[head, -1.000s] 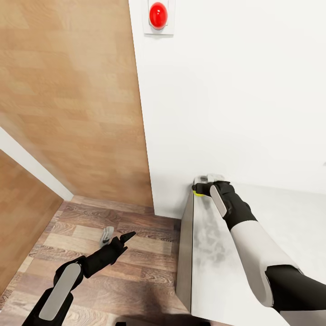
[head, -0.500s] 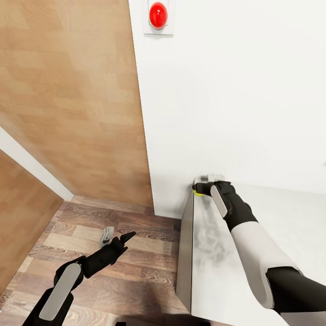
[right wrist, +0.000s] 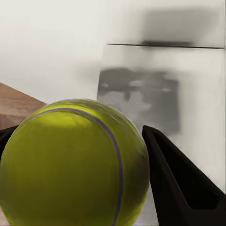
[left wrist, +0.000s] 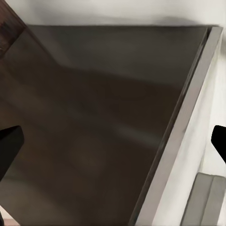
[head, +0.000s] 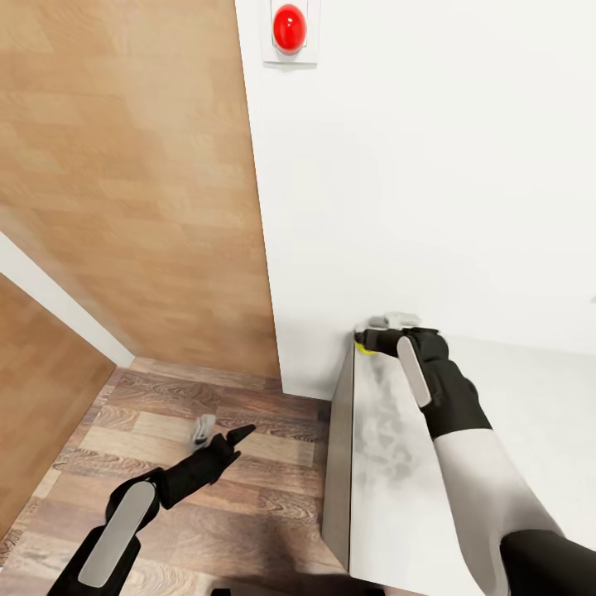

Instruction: Put all the toys in the child's room - the three board games (two on the bed and one on the table), the two jigsaw puzzles on the table, and the tennis ball on the table - inside the toy box on the table in the child's room.

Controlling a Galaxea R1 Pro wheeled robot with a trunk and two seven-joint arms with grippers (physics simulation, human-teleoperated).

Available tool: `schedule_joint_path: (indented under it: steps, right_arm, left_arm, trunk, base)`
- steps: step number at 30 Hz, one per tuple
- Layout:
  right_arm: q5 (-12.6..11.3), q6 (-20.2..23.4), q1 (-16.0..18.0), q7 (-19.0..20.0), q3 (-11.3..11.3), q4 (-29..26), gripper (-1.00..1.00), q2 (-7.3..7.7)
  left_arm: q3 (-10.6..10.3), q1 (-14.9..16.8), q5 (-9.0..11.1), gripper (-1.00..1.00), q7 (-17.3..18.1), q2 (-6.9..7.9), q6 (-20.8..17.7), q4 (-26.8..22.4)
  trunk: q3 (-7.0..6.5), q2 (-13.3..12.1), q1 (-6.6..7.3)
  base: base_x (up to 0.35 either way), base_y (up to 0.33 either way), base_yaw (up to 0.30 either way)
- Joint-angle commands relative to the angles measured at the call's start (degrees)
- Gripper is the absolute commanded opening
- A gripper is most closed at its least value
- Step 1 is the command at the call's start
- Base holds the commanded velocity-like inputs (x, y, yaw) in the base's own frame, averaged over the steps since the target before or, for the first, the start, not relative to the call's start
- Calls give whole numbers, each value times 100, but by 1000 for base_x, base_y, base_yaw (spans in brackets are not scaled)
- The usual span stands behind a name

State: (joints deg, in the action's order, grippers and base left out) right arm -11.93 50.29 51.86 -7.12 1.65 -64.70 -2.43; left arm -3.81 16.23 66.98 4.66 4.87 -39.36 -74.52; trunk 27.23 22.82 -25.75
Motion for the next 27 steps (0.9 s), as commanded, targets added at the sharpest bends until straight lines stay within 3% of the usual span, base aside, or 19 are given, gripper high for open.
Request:
schedule_joint_path:
  steps: [1, 2, 3, 7, 12, 27]
  right_arm:
    - [-97, 227, -139, -73, -5, -351, -100, 5]
    - [-118, 398, -313, -69, -23, -715, -100, 7]
    - [-118, 398, -313, -69, -23, -715, -100, 7]
    - [-180, 803, -1154, -64, -71, -1944, -100, -14]
    - [-205, 971, -1648, -62, -109, -2444, -100, -3]
    - [-221, 971, -2044, -55, -138, -2764, -100, 26]
  left_arm:
    - [-18, 3, -2, 100, 15, 2, -9, 2]
    - [-31, 3, -2, 100, 15, -1, -6, 3]
    - [-31, 3, -2, 100, 15, -1, -6, 3]
    - [-157, 3, -3, 100, 7, -60, 4, -9]
    - [-313, -5, -7, 100, -4, -119, 15, -10]
    - [-534, -208, -2, 100, 39, -158, 323, -26]
  trunk:
    - [8, 9, -3]
    - [8, 9, -3]
    - [8, 9, -3]
    - [8, 9, -3]
    - [8, 9, -3]
    - [-2, 9, -3]
  base:
    - [0, 0, 0]
    - [0, 0, 0]
    - [0, 0, 0]
    - [0, 0, 0]
    - [0, 0, 0]
    - [0, 0, 0]
